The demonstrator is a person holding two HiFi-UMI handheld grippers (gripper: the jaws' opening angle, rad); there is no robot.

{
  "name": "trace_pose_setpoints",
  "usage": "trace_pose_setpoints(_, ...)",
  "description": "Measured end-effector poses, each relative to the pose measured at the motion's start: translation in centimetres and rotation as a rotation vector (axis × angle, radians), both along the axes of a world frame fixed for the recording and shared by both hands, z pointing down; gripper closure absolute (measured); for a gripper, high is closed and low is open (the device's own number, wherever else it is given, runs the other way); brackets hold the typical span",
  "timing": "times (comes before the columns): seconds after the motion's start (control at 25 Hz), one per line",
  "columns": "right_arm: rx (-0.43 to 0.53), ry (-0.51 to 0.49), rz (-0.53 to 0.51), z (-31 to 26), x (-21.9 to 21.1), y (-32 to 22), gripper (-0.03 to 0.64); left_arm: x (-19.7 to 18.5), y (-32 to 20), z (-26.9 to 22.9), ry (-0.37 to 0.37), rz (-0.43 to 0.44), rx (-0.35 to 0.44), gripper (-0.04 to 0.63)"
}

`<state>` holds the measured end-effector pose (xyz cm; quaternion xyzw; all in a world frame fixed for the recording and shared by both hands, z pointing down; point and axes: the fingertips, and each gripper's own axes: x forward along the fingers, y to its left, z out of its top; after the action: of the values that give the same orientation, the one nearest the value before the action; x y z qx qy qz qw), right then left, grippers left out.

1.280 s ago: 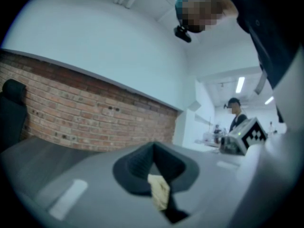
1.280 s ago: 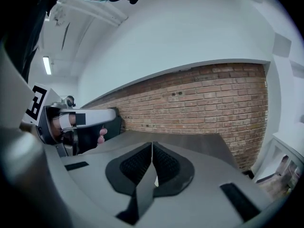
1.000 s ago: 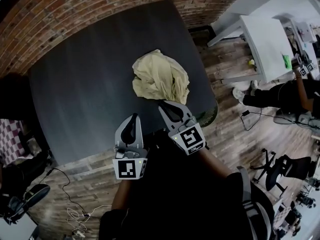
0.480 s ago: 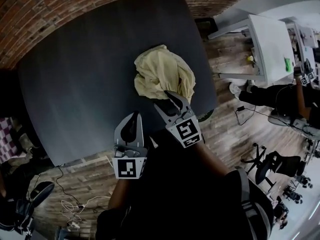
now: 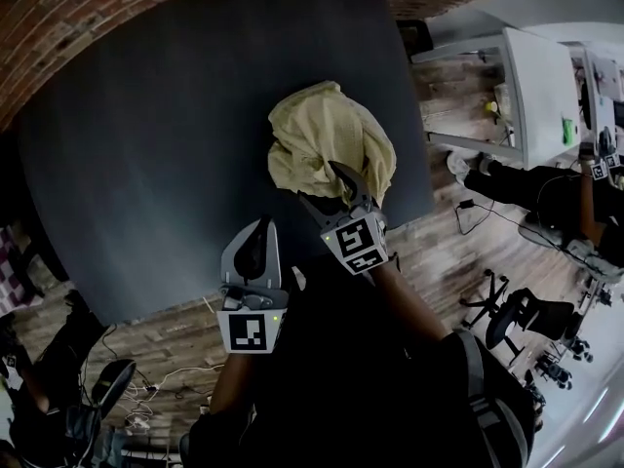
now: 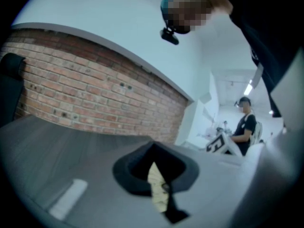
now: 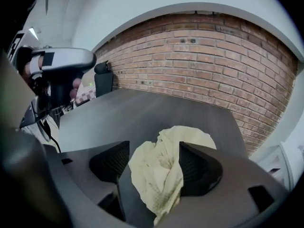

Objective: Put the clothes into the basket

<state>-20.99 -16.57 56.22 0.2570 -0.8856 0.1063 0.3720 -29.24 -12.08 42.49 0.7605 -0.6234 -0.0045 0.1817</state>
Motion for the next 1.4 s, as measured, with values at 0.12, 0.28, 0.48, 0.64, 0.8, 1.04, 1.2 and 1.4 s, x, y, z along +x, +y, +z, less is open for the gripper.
trace_pose_setpoints(0.12, 0.007, 0.093, -0.048, 2.2, -0.4, -0.5, 0.316, -0.7, -0.1, 1.3, -0.001, 0.005, -0.032, 0.591)
trace_pose_setpoints(0.28, -0.016, 0.178, -0.104, 5.1, -1.0, -0.9, 0.294, -1.6, -0.6, 2.3, 0.016, -0.004, -0.053, 0.591)
trace_pose_setpoints(0.48, -0.061, 0.251, -0.120, 8.0, -1.3, -1.4, 0.282, -2.9, -1.3, 3.4, 0.028, -0.013, -0.063, 0.591)
trace_pose_setpoints(0.64, -0.123, 0.304, -0.122, 10.4, -1.2, -1.7, 0.282, -3.7, -1.9, 4.3, 0.043, -0.025, -0.080, 0.591)
trace_pose_setpoints(0.8, -0.207, 0.367, -0.142, 13.0, -1.2, -1.3, 0.282, -4.5, -2.1, 4.5, 0.058, -0.033, -0.081, 0.591)
trace_pose_setpoints(1.04, -0.248, 0.349, -0.124, 13.0, -1.6, -1.6, 0.284, -5.3, -2.0, 4.5, 0.075, -0.048, -0.076, 0.591)
trace_pose_setpoints(1.2, -0.226, 0.325, -0.071, 12.8, -1.2, -2.4, 0.358, -5.4, -1.8, 4.8, 0.083, -0.041, -0.085, 0.591)
trace_pose_setpoints(1.4, -0.222, 0.324, -0.053, 12.8, -1.2, -2.9, 0.419, -5.6, -1.9, 4.5, 0.080, -0.036, -0.074, 0.591)
